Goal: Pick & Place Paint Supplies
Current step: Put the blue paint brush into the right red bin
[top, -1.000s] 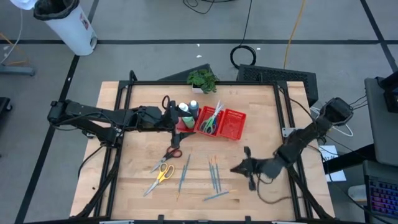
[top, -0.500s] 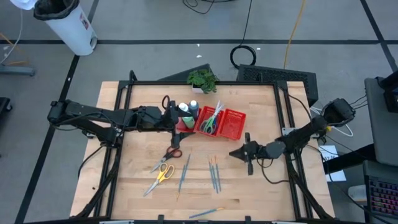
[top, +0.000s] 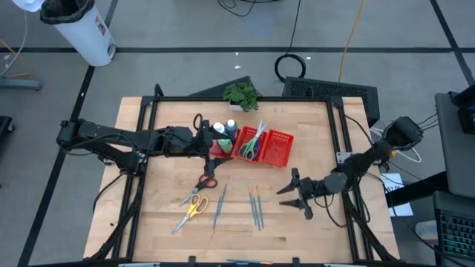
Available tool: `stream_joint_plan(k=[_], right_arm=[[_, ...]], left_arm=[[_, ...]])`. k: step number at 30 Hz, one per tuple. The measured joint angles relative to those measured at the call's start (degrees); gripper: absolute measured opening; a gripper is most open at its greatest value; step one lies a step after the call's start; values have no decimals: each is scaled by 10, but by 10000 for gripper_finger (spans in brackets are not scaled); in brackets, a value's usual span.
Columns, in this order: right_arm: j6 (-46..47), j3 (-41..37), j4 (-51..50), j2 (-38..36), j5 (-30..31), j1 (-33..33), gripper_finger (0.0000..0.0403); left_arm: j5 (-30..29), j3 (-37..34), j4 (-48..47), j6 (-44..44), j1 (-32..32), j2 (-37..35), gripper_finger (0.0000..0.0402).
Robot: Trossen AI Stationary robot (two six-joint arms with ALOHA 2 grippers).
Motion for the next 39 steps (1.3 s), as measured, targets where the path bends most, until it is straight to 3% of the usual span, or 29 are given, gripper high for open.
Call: stream_joint_plan(k=[4,8,11,14,17,22,26,39], right_arm=[[-24,74,-79,24,1,48,188],[-24,208,-272,82,6,77,188],[4,309,-415,143,17,83,184],[59,393,-491,210,14,88,186],[115,465,-503,267,-40,99,193],[77,535,-515,324,-107,121,197],[70,542,-514,348,-97,136,187],[123,542,-471,453,19,155,148]], left_arm=[[0,0,0,0,0,0,365],[0,0,0,0,0,0,365],[0,0,0,0,0,0,365],[0,0,0,0,0,0,365],[0,0,0,0,0,0,365],[0,0,0,0,0,0,365],[0,0,0,0,0,0,365],[0,0,0,0,0,0,365]])
